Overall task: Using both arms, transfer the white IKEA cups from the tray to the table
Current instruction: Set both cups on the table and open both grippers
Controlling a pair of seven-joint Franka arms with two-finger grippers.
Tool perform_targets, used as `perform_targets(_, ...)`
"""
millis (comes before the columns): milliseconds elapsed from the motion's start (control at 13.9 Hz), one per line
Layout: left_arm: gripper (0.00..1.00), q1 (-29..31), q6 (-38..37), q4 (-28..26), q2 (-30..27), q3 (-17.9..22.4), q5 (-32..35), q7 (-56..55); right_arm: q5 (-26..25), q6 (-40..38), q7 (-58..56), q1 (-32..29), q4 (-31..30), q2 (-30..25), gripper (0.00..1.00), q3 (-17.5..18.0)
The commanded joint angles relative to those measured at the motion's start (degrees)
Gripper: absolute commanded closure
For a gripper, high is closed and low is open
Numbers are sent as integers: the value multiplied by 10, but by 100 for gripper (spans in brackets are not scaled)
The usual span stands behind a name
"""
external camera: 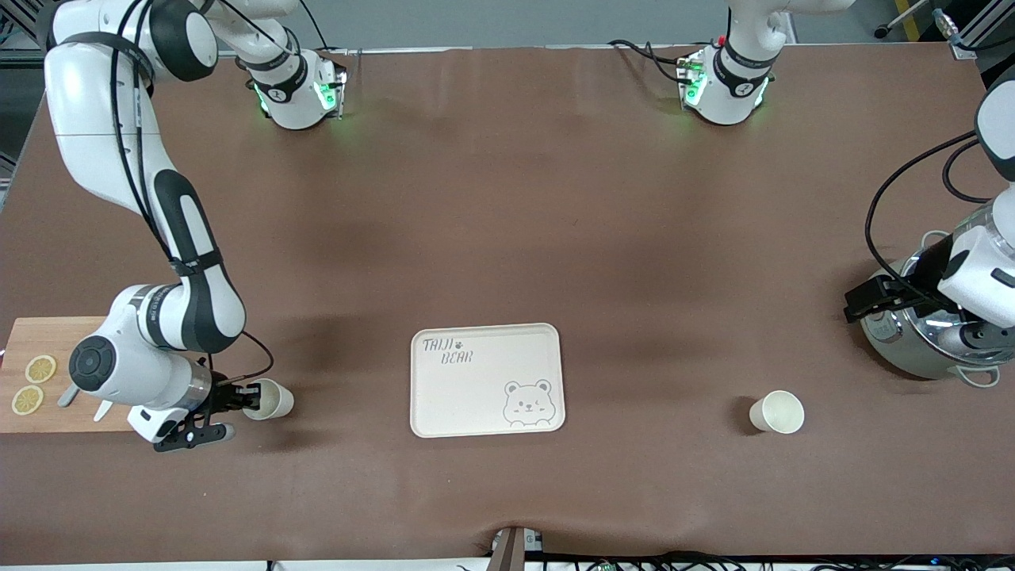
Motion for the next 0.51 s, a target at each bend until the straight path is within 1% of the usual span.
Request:
perform_targets(0, 0, 2, -24, 15, -5, -4, 6, 5, 7, -3, -4, -3, 6, -6, 0, 2)
perform_targets(216, 0, 0, -50, 33, -6, -2, 6, 4, 6, -29, -1, -1, 15, -19, 0, 2)
perform_targets(361, 0, 2, -60, 33, -14, -2, 6, 4, 4, -83, -1, -1, 40, -23, 0, 1)
perform_targets(433, 0, 1, -61, 33, -28, -2, 8, 2, 3, -118, -1, -2, 53, -28, 0, 0)
